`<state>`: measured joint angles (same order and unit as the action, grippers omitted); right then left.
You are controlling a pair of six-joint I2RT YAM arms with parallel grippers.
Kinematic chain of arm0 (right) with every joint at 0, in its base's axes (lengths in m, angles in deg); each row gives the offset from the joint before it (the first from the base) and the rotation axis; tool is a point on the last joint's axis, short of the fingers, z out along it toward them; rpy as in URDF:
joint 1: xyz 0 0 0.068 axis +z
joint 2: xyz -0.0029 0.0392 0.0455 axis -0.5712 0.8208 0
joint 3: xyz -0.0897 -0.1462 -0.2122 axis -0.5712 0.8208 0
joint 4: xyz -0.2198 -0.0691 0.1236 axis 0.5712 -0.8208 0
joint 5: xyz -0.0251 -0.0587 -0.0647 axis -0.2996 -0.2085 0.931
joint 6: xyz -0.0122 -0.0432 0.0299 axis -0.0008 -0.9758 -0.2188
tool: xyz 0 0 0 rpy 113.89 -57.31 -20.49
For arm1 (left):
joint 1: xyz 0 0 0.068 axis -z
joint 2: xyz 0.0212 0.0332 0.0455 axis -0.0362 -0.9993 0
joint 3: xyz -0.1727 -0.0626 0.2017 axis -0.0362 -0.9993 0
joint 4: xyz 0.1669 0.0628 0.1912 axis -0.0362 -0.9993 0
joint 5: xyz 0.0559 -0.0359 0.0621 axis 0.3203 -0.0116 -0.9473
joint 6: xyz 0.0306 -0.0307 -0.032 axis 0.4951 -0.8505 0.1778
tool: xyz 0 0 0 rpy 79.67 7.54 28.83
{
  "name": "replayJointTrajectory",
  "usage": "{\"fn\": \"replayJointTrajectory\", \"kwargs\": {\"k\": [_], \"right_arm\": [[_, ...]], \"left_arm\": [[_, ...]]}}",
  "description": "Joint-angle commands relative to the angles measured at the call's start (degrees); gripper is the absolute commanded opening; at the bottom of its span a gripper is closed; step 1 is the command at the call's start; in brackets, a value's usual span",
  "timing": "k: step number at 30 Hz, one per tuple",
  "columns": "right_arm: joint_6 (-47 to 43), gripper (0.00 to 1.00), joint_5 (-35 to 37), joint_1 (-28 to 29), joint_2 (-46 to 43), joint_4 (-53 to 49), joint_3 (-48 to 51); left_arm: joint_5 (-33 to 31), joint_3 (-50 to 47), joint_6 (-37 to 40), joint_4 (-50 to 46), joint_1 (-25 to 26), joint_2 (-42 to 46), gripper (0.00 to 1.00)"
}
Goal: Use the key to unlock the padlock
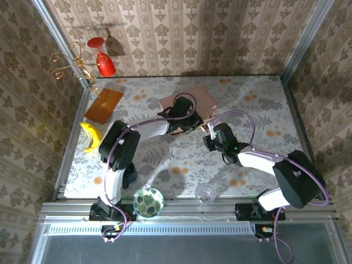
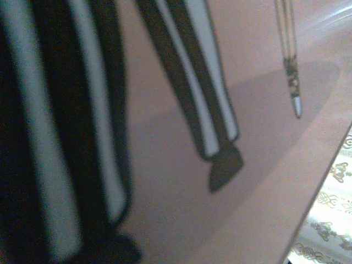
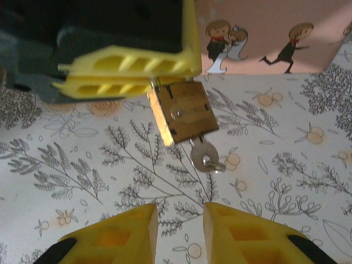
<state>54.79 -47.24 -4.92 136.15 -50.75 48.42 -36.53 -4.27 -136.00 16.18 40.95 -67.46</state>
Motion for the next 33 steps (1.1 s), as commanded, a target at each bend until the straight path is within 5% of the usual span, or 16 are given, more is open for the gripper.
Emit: {"fn": "replayJointTrajectory", "kwargs": {"k": [1,12,19,33], "right_arm": [[-2.45,0.27,1.72,0.41,1.55,1.19,-2.45],[-4.10,0.05,1.27,0.50,2.23,0.24,-3.68],[-4.46,0.00,-1.63,0.50,1.87,-2.10,-4.40],[4.58,0.00,-26.83,-10.14,2.64,-13.66,-9.95]], "left_arm": [[13.37,-1.21,-8.70,-5.40,0.79,-0.21,0.02],[14.04,-1.65,-9.17,-4.26,0.83,-0.47,0.02],[14.51,-1.82,-9.58,-3.13,0.83,-0.74,0.01],[15.12,-4.26,-10.09,-0.08,0.74,0.05,0.01]]}}
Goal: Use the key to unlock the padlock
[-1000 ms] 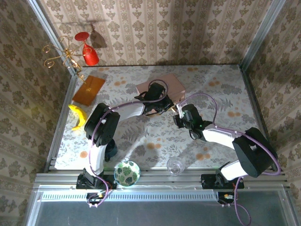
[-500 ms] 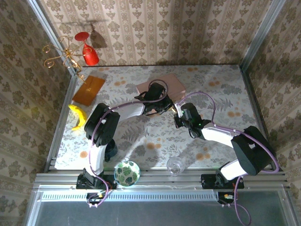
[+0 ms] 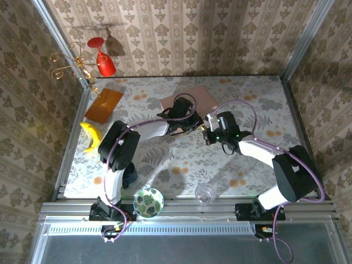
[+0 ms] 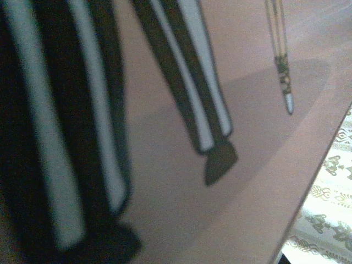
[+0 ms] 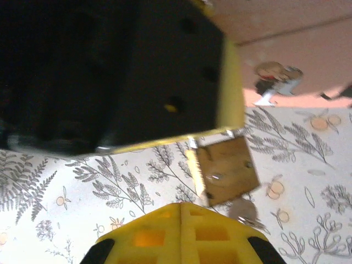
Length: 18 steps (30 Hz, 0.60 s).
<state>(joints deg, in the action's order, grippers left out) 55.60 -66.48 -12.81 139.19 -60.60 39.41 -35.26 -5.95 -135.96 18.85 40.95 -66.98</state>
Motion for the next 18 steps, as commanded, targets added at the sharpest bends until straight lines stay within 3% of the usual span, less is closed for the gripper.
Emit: {"fn": "replayJointTrajectory", "kwargs": {"k": [1,4,7,12,17,18], "right_arm": [[4.14,0.00,-8.30,-3.04,-0.94,-3.79,-0.59],[3.84,0.02,-4.81,-3.28,-3.00,-3.81,1.06],[5.29,0.24,-3.03,-4.08,-3.88,-3.88,1.47],[11.23,0.33,-11.69,-7.80,-2.25,0.92,1.20],[10.18,0.43,-16.18,-8.54,0.82,3.83,-0.07],[10.12,0.49,-17.71,-8.62,2.11,4.36,-0.74]], "left_arm": [[13.77,-2.69,-10.23,-2.62,0.74,-0.35,0.01],[13.94,-2.69,-10.20,-2.54,0.66,-0.26,0.01],[14.07,-2.43,-10.05,-2.53,0.66,-0.07,0.01],[14.12,-2.17,-10.02,-2.47,0.57,-0.39,0.01],[14.21,-2.25,-10.14,-2.09,0.55,-0.24,0.01],[14.21,-2.25,-10.13,-2.13,0.57,-0.19,0.01]]}}
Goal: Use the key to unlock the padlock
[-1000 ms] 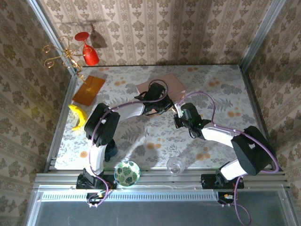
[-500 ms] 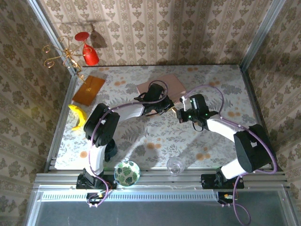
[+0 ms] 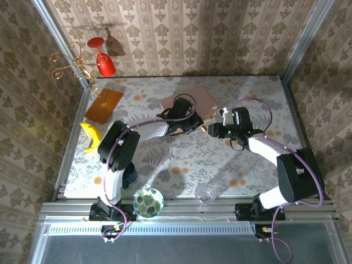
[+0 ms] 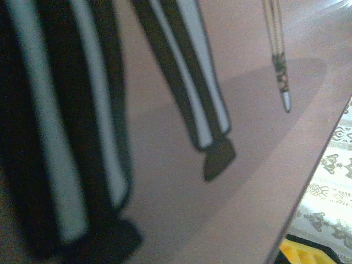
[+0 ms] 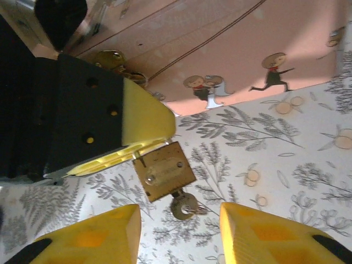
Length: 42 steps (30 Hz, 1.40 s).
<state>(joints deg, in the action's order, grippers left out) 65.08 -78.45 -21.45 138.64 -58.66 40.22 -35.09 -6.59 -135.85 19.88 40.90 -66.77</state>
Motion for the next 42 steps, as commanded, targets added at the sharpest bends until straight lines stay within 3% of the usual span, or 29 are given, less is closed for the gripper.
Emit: {"fn": "replayJointTrajectory", "kwargs": {"k": [1,7,17,25,35,42], "right_arm": [[0.59,0.52,-6.83,-0.08,4.04,2.78,-2.47],[0.72,0.58,-9.88,0.01,9.17,5.47,-5.62],[-0.71,0.52,-10.88,0.06,10.73,5.02,-6.57],[0.05,0.47,-12.16,0.25,9.42,6.10,-4.46],[0.21,0.42,-10.34,0.78,8.47,6.00,-3.38],[-0.51,0.42,-9.79,0.90,8.16,5.25,-2.86]], "left_arm": [[14.11,-1.66,-10.31,-3.09,0.60,-0.47,0.01],[14.21,-1.62,-10.66,-2.69,0.61,-0.47,0.01],[14.31,-1.45,-11.10,-2.15,0.61,-0.38,0.01],[14.21,-1.44,-13.31,0.86,1.05,-1.43,0.20],[13.98,-1.44,-14.13,1.61,1.56,-2.41,0.22],[13.16,-2.22,-14.85,2.20,1.92,-3.35,0.33]]}}
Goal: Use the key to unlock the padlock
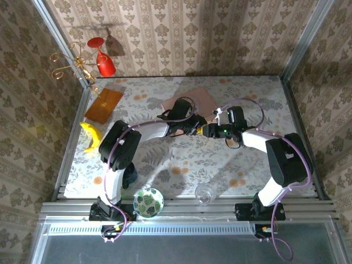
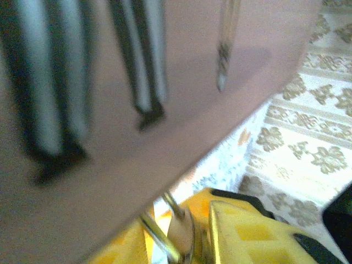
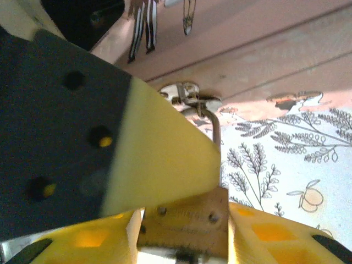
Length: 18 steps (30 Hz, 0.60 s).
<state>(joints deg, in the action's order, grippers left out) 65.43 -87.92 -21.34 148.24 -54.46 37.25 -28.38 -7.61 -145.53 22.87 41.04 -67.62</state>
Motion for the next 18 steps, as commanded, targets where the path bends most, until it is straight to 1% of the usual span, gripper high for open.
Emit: {"fn": "replayJointTrajectory", "kwargs": {"k": [1,5,8,10,13,14,15,16,17,18], "right_arm": [[-1.06,0.42,-0.19,0.77,-1.59,0.74,0.04],[-1.82,0.43,0.39,0.87,-2.36,-0.11,0.28],[-2.44,0.44,0.90,0.83,-2.65,-0.81,0.12],[-2.56,0.44,0.90,0.84,-2.73,-0.91,-0.05],[-2.62,0.44,0.99,0.83,-2.73,-1.12,-0.23],[-2.67,0.44,0.97,0.83,-2.72,-1.09,-0.32],[-2.76,0.44,0.99,0.83,-2.74,-1.13,-0.32],[-2.84,0.44,0.99,0.85,-2.73,-1.10,-0.32],[-2.95,0.44,0.98,0.84,-2.74,-1.16,-0.40],[-2.97,0.44,1.00,0.83,-2.77,-1.17,-0.41]], "left_arm": [[6.36,-1.31,-5.33,-0.54,1.88,-2.75,0.34],[5.93,-1.81,-6.24,0.60,2.02,-3.64,0.34],[5.28,-2.06,-6.92,1.59,2.05,-4.19,0.38],[4.73,-2.19,-7.35,2.67,2.06,-4.58,0.41],[3.54,-2.73,-8.12,3.60,2.11,-4.76,0.44],[3.15,-2.97,-8.31,3.64,2.15,-4.72,0.47],[2.78,-3.21,-8.54,3.85,2.12,-4.80,0.48],[2.58,-3.36,-8.78,4.07,2.01,-4.96,0.51],[2.41,-3.40,-9.06,4.23,2.05,-5.19,0.56],[2.32,-3.49,-9.30,4.63,2.11,-5.50,0.56]]}}
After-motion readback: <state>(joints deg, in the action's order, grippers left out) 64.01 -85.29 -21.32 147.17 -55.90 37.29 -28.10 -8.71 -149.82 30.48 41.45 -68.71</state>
